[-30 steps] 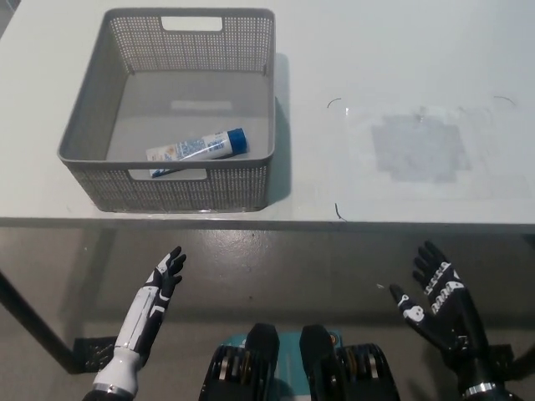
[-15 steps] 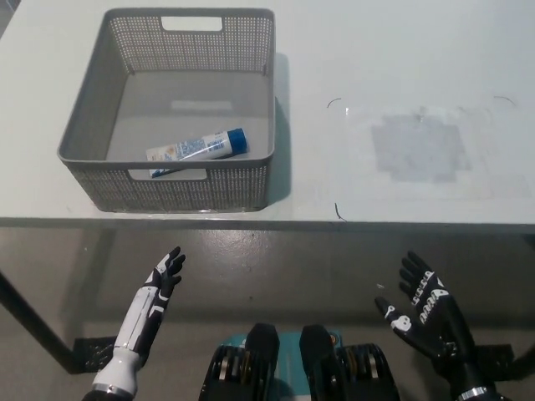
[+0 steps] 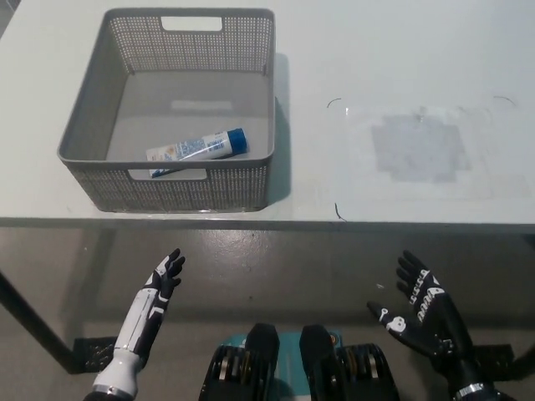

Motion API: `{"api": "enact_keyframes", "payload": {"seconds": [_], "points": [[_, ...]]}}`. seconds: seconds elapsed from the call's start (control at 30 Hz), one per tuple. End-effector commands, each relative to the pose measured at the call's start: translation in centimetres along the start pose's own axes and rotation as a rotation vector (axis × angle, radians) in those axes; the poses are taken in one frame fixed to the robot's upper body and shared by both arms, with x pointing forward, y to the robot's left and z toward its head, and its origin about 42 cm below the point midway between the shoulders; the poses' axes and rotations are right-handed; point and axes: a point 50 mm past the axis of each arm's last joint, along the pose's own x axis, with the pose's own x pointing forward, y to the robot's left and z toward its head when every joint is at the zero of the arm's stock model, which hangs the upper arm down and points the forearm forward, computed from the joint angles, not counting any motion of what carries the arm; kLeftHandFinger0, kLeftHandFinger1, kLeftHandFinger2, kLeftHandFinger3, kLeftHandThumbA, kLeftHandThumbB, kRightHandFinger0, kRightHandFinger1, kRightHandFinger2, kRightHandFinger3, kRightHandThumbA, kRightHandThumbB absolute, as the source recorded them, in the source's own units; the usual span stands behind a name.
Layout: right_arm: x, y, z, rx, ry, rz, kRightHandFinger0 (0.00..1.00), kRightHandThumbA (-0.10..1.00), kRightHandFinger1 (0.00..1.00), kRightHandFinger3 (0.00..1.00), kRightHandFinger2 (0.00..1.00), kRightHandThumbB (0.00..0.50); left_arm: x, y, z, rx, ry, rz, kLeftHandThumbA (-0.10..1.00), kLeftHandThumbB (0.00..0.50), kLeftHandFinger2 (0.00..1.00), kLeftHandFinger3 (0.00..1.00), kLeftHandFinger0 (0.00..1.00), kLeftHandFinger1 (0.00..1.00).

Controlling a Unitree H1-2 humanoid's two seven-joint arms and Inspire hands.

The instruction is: Use the right hand to pick up a shampoo and place it into a container on the left side

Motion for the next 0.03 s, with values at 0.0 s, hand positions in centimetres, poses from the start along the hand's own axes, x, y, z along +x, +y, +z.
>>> {"api": "enact_keyframes", "payload": {"seconds": [0.0], "points": [[1.37, 0.07, 1.38, -0.024, -0.048, 0.012, 1.0, 0.85, 1.0, 1.0, 1.0, 0.155, 1.22, 0.5, 1.09, 0.004, -0.07, 0.025, 1.0, 0.097, 1.0, 1.0, 1.0, 1.0]]}}
